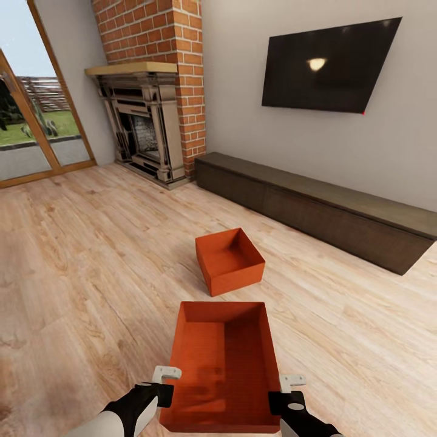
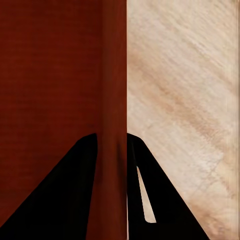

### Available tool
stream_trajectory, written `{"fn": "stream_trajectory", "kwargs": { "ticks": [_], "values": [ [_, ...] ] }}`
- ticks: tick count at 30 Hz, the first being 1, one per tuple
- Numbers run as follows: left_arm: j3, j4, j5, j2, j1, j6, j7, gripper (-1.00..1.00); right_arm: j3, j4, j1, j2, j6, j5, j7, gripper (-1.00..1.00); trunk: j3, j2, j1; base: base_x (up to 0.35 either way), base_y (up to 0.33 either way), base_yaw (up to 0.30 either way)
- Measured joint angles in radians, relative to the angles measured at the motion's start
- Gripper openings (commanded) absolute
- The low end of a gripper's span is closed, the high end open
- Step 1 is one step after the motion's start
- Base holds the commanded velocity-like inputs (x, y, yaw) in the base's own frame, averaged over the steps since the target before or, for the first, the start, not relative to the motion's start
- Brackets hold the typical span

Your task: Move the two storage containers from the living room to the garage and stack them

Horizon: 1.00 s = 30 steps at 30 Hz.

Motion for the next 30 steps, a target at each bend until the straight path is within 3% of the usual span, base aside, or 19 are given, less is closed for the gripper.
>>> {"fn": "stream_trajectory", "kwargs": {
  "ticks": [30],
  "values": [
    [0.000, 0.000, -0.001, 0.001, 0.000, 0.000, 0.000, -1.00, 0.004, 0.000, 0.000, 0.000, -0.007, -0.001, -0.001, -1.00, 0.094, 0.210, -0.115, 0.000, 0.000, 0.000]
  ]
}}
